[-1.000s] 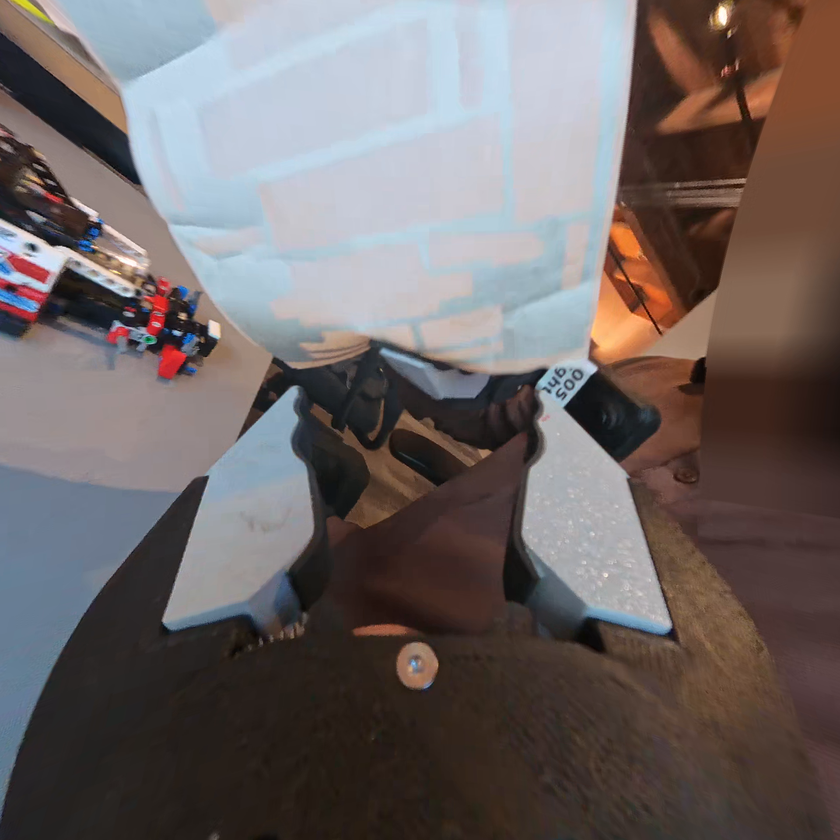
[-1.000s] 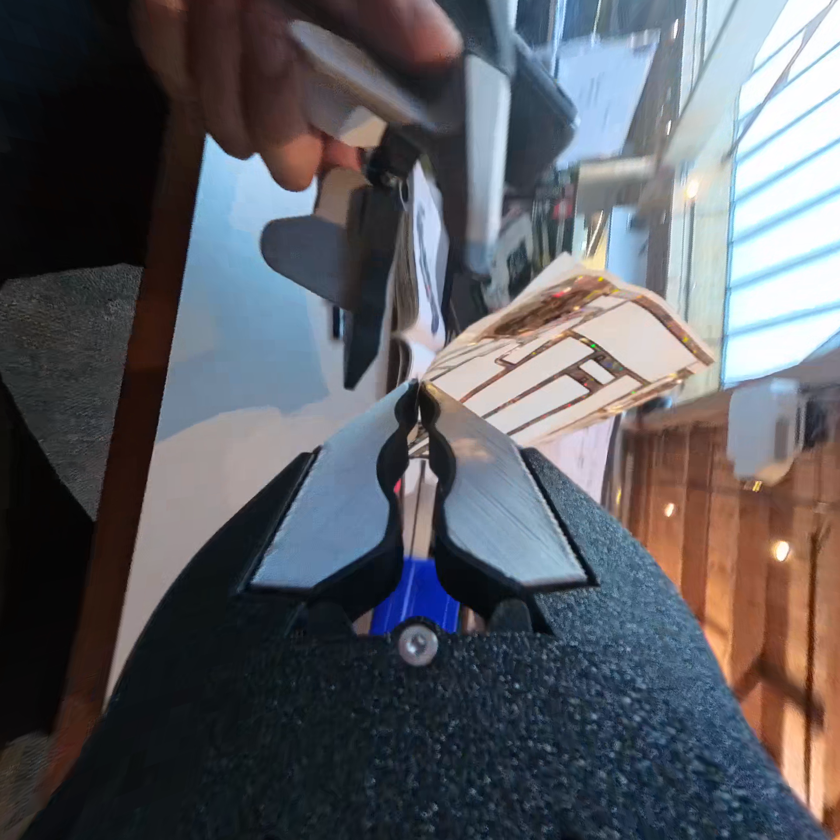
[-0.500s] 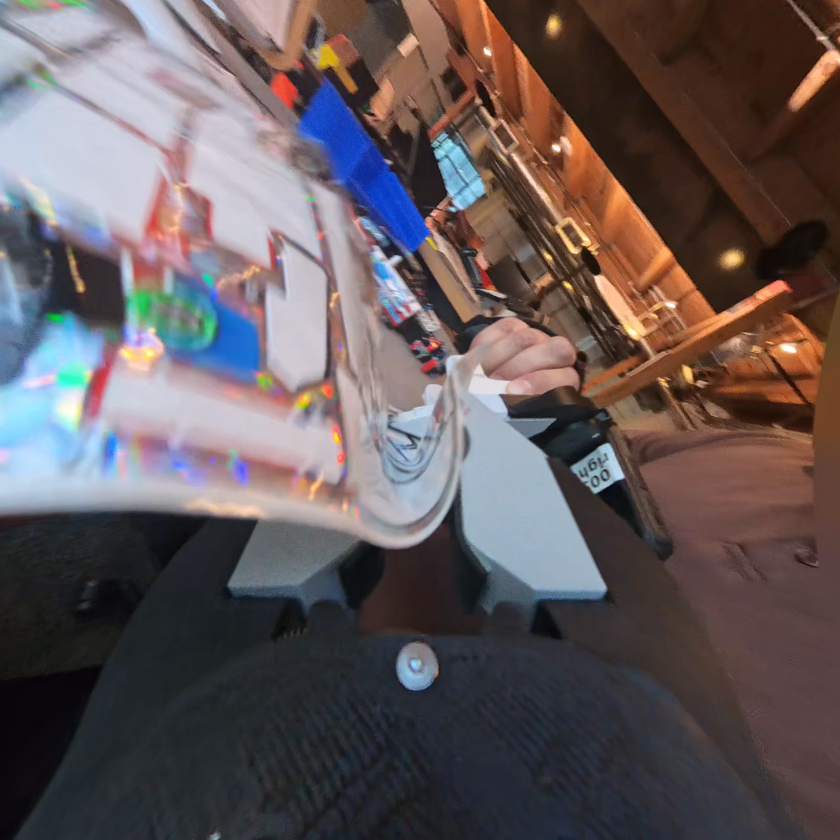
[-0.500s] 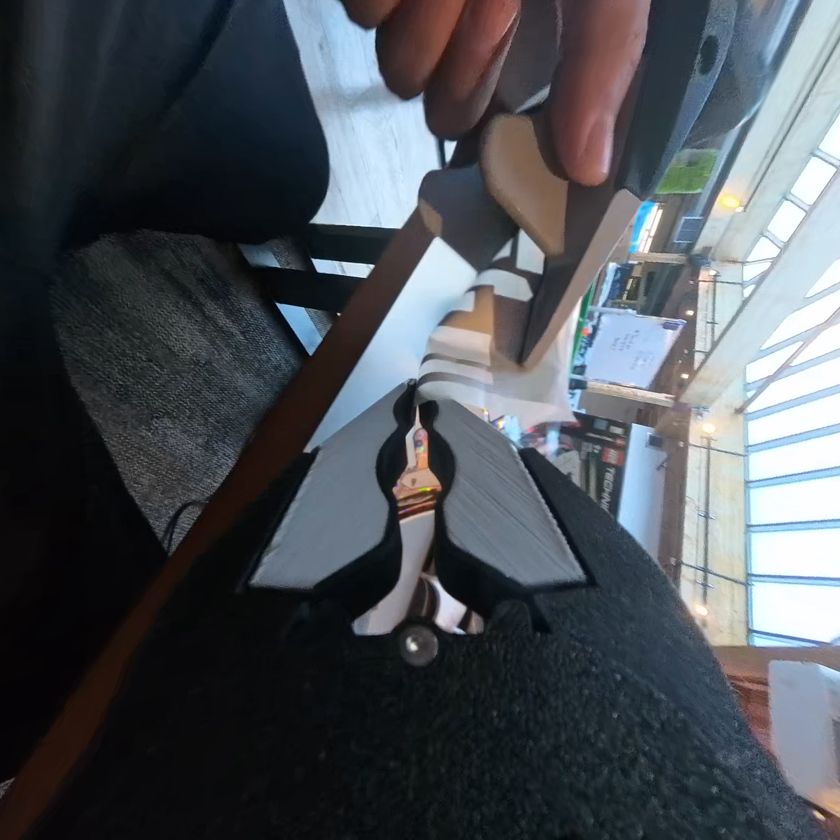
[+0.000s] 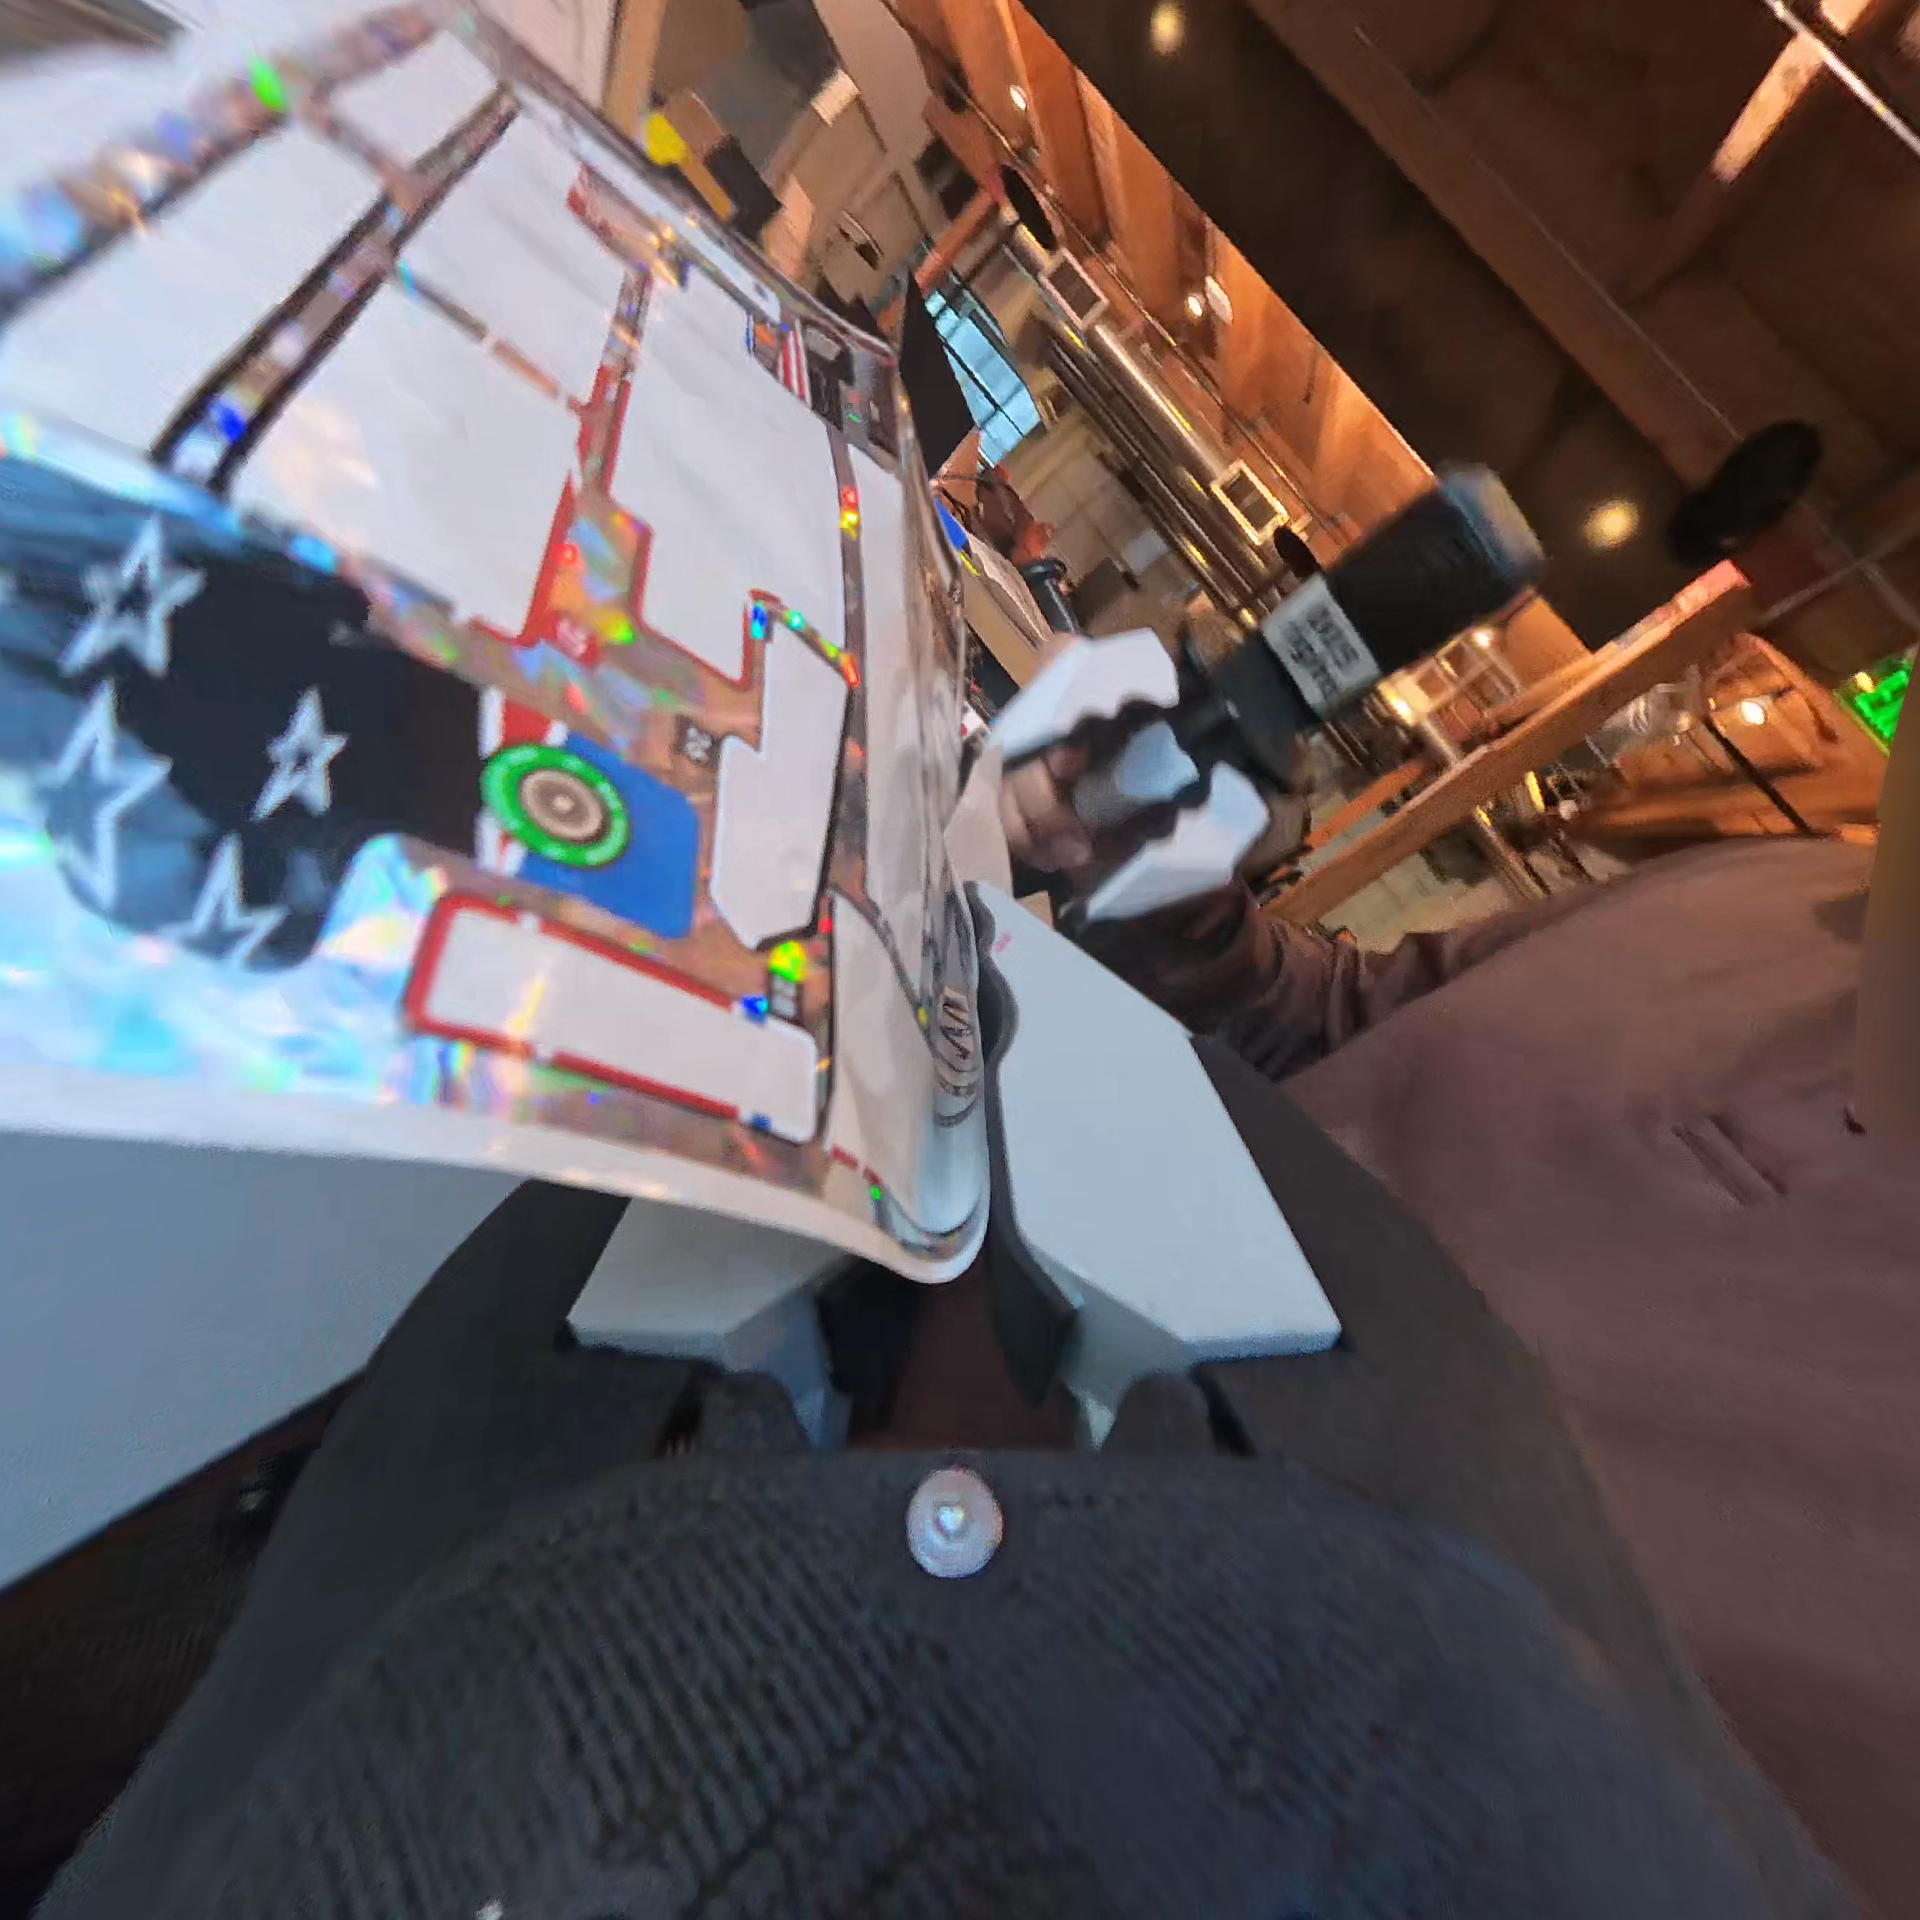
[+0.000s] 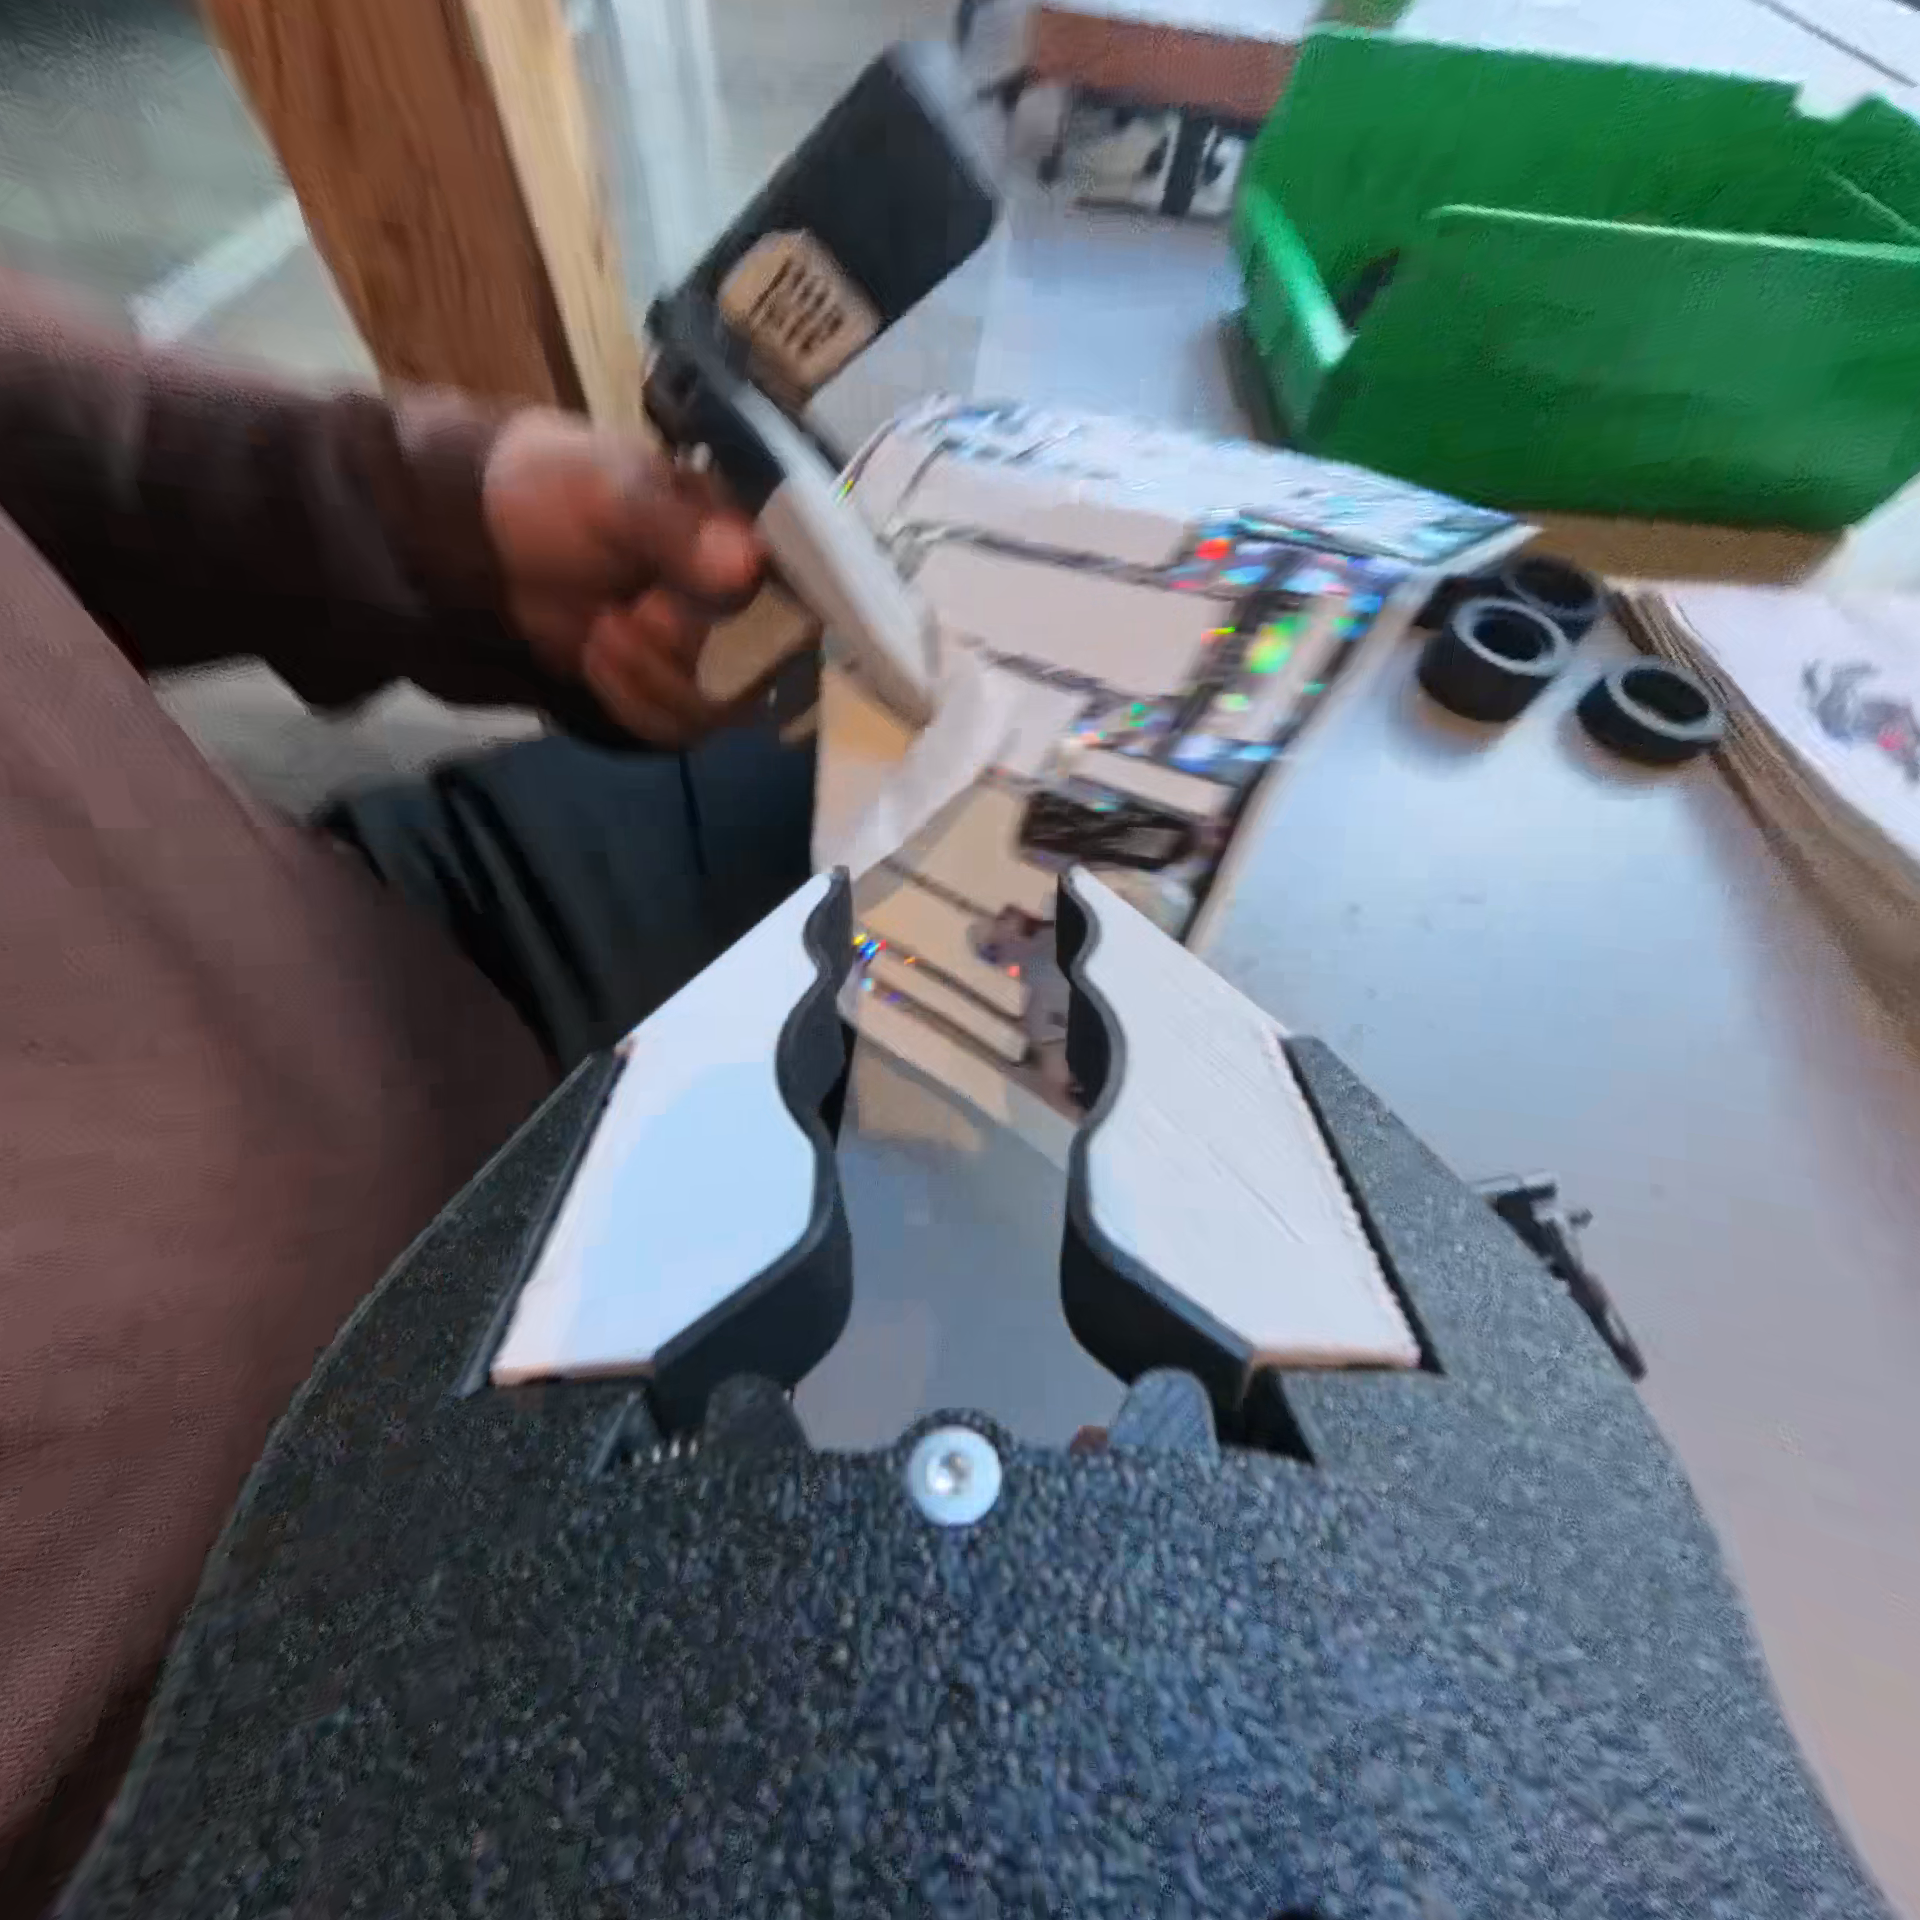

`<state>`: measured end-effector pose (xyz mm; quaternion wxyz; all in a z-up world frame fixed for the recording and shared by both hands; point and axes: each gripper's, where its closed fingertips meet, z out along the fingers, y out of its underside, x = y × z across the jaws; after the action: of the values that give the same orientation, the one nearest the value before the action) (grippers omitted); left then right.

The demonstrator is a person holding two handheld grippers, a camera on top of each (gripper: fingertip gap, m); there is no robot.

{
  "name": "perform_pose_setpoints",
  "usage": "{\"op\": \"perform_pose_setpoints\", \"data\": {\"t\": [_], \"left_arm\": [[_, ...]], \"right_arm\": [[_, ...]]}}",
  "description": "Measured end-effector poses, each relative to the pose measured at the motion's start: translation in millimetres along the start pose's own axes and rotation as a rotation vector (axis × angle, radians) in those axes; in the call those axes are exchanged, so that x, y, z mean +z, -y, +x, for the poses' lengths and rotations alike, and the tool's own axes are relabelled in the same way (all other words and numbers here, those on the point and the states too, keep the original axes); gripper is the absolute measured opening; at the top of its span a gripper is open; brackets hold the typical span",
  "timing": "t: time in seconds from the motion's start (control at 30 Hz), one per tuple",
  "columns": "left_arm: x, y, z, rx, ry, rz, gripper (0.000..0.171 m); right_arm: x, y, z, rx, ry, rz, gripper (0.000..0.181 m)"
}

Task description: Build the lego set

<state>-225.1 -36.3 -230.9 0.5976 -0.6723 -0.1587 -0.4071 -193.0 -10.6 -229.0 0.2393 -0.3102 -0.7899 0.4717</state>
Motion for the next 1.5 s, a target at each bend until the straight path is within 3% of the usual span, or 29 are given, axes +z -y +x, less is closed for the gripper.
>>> {"op": "perform_pose_setpoints", "data": {"t": [0.1,0.2,0.3,0.33,0.5,0.6,0.73,0.9,1.1,1.33,1.4,1.43,1.5], "left_arm": [[5.2,-2.4,5.3,0.028,-0.058,-0.021,0.0],[9.8,-6.8,15.0,0.06,-0.12,-0.054,0.0],[13.8,-11.7,15.2,0.112,-0.105,-0.095,0.005],[14.3,-12.9,12.9,0.118,-0.088,-0.109,0.013],[2.4,-7.3,10.0,0.145,-0.057,-0.126,0.048],[-11.4,2.0,2.1,0.156,-0.013,-0.098,0.05],[-28.3,5.4,-12.1,0.154,0.046,-0.084,0.051],[-36.3,14.0,-21.7,0.167,0.096,-0.054,0.048],[-28.4,7.2,-18.7,0.187,0.066,-0.109,0.044],[-37.9,32.7,-8.4,0.113,-0.042,-0.048,0.049],[-31.2,29.7,-10.8,0.077,-0.049,-0.057,0.029],[-26.7,22.8,-14.3,0.066,-0.034,-0.092,0.006],[-20.8,7.5,-21.1,0.103,0.012,-0.159,0.0]], "right_arm": [[-16.6,1.1,30.5,0.261,-0.004,0.067,0.038],[-14.0,-9.1,41.1,0.438,0.045,0.047,0.064],[-4.1,-12.4,24.3,0.538,0.221,0.008,0.011],[-2.8,-10.4,19.3,0.557,0.275,0.009,0.0],[-2.9,-6.7,21.3,0.648,0.343,0.016,0.0],[-3.4,-9.3,27.1,0.677,0.315,0.04,0.0],[5.0,-25.1,15.3,0.508,0.236,-0.012,0.0],[12.5,-24.7,7.5,0.332,0.178,-0.008,0.0],[8.9,-17.8,12.5,0.368,0.204,0.048,0.0],[-4.2,-5.7,15.4,0.452,0.304,0.161,0.0],[-3.0,-6.4,14.1,0.452,0.314,0.15,0.0],[-1.8,-7.2,13.6,0.447,0.312,0.142,0.0],[0.6,-9.3,14.9,0.442,0.289,0.125,0.0]]}}
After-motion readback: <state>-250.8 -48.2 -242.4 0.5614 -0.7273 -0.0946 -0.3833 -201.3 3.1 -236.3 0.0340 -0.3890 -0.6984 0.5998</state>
